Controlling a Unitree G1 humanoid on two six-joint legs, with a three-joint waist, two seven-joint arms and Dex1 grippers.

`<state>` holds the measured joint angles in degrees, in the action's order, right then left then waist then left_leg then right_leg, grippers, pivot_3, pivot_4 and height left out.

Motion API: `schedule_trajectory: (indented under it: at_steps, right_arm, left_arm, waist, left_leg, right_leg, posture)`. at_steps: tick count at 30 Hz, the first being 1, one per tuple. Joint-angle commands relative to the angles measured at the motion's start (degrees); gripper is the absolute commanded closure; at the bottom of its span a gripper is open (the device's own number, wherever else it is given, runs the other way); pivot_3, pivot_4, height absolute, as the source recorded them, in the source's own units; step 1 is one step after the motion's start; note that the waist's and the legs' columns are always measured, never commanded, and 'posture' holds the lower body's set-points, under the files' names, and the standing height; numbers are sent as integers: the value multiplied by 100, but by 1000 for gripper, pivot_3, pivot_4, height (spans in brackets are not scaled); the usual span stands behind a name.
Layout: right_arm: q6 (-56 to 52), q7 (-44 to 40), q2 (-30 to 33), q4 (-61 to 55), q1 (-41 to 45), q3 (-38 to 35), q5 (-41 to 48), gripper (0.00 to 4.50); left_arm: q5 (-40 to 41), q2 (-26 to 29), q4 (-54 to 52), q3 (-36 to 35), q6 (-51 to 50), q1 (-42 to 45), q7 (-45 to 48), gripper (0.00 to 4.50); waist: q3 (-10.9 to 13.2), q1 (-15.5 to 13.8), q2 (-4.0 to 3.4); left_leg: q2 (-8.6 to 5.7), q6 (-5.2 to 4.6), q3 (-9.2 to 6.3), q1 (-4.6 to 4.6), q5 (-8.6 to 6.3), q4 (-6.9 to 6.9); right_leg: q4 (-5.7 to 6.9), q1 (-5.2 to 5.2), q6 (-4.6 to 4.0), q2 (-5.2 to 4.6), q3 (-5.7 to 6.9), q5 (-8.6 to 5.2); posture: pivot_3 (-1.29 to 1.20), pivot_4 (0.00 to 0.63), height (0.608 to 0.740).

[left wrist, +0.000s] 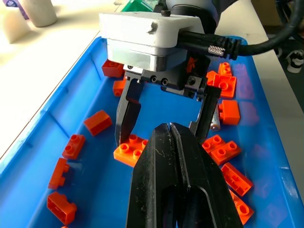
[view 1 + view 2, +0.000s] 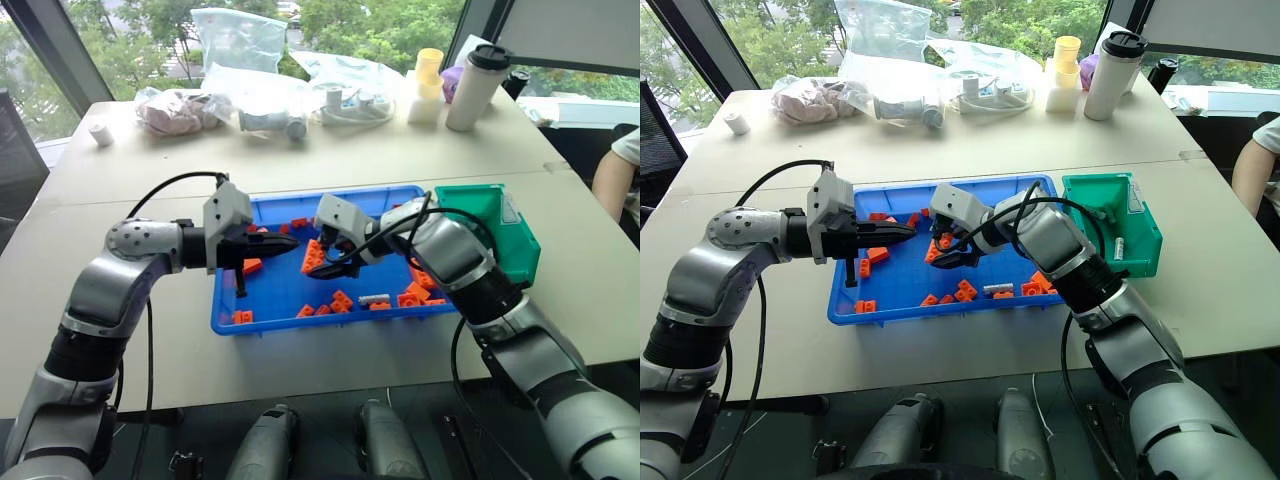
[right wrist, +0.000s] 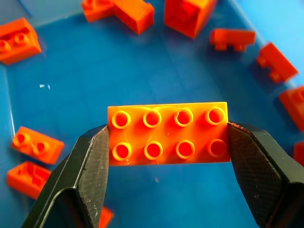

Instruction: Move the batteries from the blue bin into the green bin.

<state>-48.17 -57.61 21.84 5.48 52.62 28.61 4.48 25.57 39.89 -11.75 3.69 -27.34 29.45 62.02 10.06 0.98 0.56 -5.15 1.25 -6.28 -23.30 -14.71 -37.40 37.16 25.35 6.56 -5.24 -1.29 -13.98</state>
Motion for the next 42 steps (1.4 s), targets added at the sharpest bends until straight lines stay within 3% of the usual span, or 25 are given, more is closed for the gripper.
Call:
schedule_trajectory:
  at_steps: [1,3,8,15,18,33,42]
  right_arm:
    - [77,63,-222,-54,163,-25,30,914]
    - [57,3,-176,-126,153,-34,46,58]
    - [47,-225,456,-428,110,-148,4,58]
    - [392,-997,2142,-1133,-371,-339,71,58]
    - [513,-1197,2512,-1168,-607,-356,80,58]
    - [972,-1351,2499,-998,-1007,-98,-266,58]
    - [1342,-1126,2162,-856,-1056,-61,-620,58]
  left_arm:
    - [43,8,-71,-127,69,136,-19,4500]
    - [43,-20,-62,-114,77,152,-29,4500]
    - [38,-92,-49,-71,94,165,-35,4500]
    - [32,-197,-66,-29,83,153,-31,4500]
    - [15,-226,-35,-12,107,159,-25,4500]
    - [9,-181,-118,-53,70,101,2,4500]
    - [13,-153,-132,-38,41,130,-2,4500]
  waist:
    - [0,-1,0]
    - [0,-11,0]
    - [0,-18,0]
    - [0,-20,0]
    - [0,-10,0]
    - [0,-31,0]
    - [0,-31,1]
  left_leg:
    - [0,2,0,0,1,0]
    - [-2,4,0,-1,2,-1]
    - [-3,4,-2,-1,2,-1]
    - [-3,-15,0,-1,-9,-1]
    - [-2,-22,2,-1,-13,-1]
    - [-1,-18,4,-1,-10,-4]
    - [-1,-1,3,-1,-1,-4]
  right_leg:
    - [0,0,0,0,0,0]
    - [0,0,0,-1,0,0]
    - [0,0,0,-1,1,0]
    - [-3,-2,0,-1,2,0]
    - [-3,-2,0,-1,3,0]
    - [-3,-4,0,-3,1,0]
    - [-3,-4,0,-2,1,0]
  posture:
    - [0,150,740]
    - [0,150,740]
    - [0,150,740]
    - [0,150,740]
    - [0,150,740]
    - [0,150,740]
    - [0,150,740]
